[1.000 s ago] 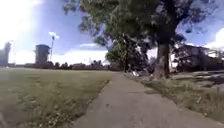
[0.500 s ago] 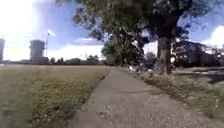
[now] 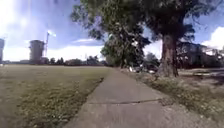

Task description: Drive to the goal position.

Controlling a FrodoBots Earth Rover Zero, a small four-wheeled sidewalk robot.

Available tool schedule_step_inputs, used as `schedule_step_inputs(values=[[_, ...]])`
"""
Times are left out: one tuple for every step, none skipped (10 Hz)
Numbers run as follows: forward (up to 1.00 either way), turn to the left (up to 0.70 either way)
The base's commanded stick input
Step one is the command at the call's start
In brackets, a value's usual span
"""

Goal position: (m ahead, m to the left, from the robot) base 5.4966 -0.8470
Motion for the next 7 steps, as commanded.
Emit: schedule_step_inputs(values=[[1.0, 0.0], [1.0, 0.0], [1.0, 0.0], [1.0, 0.0], [1.0, 0.0], [1.0, 0.0], [1.0, 0.0]])
